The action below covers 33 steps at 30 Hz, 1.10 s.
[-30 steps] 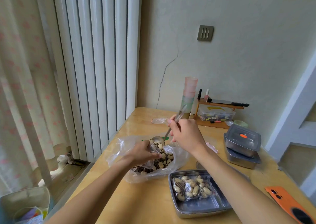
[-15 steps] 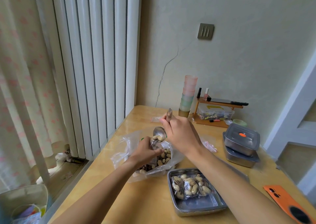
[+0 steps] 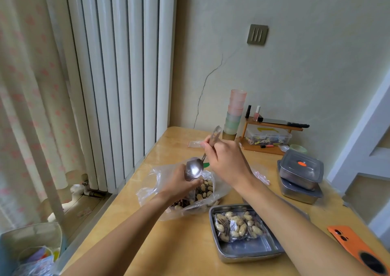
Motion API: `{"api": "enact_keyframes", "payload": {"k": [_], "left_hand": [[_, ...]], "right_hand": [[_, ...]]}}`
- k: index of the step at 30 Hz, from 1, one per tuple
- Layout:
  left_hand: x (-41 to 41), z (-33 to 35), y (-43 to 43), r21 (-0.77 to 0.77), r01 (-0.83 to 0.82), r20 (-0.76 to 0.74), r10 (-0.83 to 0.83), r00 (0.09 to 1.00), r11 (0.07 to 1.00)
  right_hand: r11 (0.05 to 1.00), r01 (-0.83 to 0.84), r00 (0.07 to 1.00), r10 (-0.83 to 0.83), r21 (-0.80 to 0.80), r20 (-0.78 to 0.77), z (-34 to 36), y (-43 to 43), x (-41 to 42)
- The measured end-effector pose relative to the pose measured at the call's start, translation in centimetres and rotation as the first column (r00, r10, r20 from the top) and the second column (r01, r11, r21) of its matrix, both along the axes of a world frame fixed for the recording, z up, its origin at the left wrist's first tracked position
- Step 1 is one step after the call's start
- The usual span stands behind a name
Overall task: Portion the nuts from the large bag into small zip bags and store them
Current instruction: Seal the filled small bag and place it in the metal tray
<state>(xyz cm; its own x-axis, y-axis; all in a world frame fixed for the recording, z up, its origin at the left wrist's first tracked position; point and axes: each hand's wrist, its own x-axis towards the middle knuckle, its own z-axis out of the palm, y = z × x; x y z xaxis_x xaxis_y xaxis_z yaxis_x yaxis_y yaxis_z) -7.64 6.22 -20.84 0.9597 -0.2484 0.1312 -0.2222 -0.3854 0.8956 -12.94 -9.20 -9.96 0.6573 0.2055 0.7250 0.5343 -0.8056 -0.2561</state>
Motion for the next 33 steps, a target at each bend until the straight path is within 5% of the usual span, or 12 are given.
{"api": "enact_keyframes", "payload": {"k": [6, 13, 20, 27, 33], "left_hand": [[-0.3, 0.6, 1.0, 0.057, -0.026, 0.002, 0.026, 1.0, 0.998], [-0.2, 1.2, 1.7, 0.192, -0.055, -0.063, 0.068, 0.996, 0.98], [0.4, 1.3, 2.9, 0.306, -0.1, -0.08, 0.13, 0.988, 0.947], [0.2, 1.4, 3.2, 0.544, -0.138, -0.065, 0.205, 0.977, 0.828], [0.2, 1.2, 3.1, 0.553, -0.133, -0.067, 0.203, 0.977, 0.822]], "right_hand": [[0.998, 0.029, 0.998, -0.026, 0.058, -0.053, 0.0, 0.0, 0.3], [0.954, 0.29, 0.947, -0.275, 0.078, -0.165, -2.1, -0.4, 0.9], [0.976, 0.163, 0.923, -0.201, -0.141, -0.327, -2.8, -0.8, 0.6], [0.976, 0.159, 0.898, -0.207, -0.151, -0.389, -2.1, -0.7, -0.4], [0.968, 0.232, 0.831, -0.148, 0.092, -0.536, -3.0, -0.3, 0.1]]}}
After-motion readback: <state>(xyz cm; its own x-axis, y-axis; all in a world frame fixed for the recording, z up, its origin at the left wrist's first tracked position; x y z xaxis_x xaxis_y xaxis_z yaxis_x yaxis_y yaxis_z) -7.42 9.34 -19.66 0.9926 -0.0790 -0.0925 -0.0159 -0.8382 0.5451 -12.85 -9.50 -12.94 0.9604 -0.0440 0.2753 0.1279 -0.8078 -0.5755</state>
